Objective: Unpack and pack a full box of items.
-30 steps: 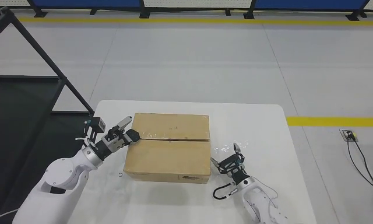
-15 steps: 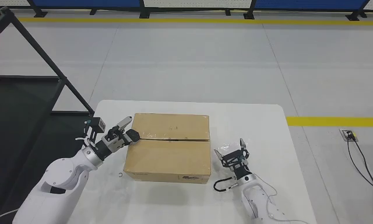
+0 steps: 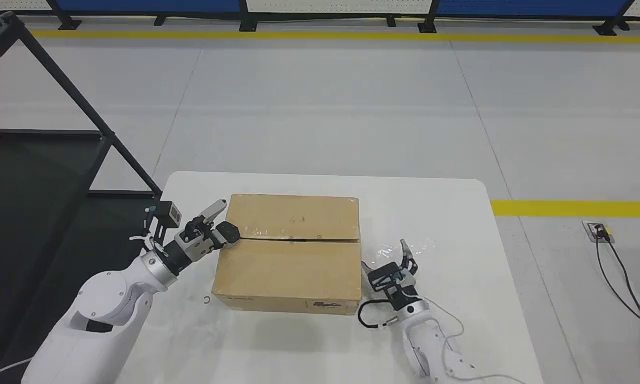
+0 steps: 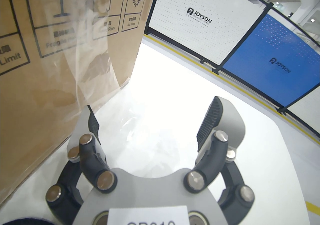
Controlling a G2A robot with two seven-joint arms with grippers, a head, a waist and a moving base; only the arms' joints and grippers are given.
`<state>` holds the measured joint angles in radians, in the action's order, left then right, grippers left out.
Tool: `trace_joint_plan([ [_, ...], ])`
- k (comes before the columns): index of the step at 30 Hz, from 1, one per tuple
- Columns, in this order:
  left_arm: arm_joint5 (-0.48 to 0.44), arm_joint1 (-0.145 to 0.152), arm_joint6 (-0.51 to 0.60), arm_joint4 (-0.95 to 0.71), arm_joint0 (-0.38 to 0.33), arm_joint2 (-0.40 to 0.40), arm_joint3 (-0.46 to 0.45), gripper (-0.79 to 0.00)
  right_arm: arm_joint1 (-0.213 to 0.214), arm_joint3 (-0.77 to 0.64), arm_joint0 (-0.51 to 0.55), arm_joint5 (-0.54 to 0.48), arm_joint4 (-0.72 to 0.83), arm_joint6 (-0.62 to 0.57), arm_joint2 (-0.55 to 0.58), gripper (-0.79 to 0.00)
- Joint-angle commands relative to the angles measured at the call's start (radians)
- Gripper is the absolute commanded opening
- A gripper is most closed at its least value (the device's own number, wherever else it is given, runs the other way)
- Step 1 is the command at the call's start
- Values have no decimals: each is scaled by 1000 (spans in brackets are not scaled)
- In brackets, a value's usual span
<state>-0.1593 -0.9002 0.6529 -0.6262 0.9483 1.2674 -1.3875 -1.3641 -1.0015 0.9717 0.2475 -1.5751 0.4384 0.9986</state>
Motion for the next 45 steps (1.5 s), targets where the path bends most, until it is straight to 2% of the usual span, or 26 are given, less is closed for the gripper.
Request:
trace_joint_plan([
  [1,0,0,0,0,0,0,0,0,-7,6,-7,40,0,-4,-4,0],
  [12,0,0,0,0,0,0,0,0,-30,74,-37,72,66,48,22,0],
  [21,0,0,0,0,0,0,0,0,-23,45,13,76,99,110,89,0],
  [25,0,0,0,0,0,0,0,0,-4,26,2,-81,44,-25,107,0],
  [28,0,0,0,0,0,0,0,0,6,-4,9,-138,-22,-87,107,0],
  [35,0,0,0,0,0,0,0,0,7,-67,32,-161,-97,-155,86,0],
  [45,0,0,0,0,0,0,0,0,-16,-38,1,-88,-140,-189,40,0],
])
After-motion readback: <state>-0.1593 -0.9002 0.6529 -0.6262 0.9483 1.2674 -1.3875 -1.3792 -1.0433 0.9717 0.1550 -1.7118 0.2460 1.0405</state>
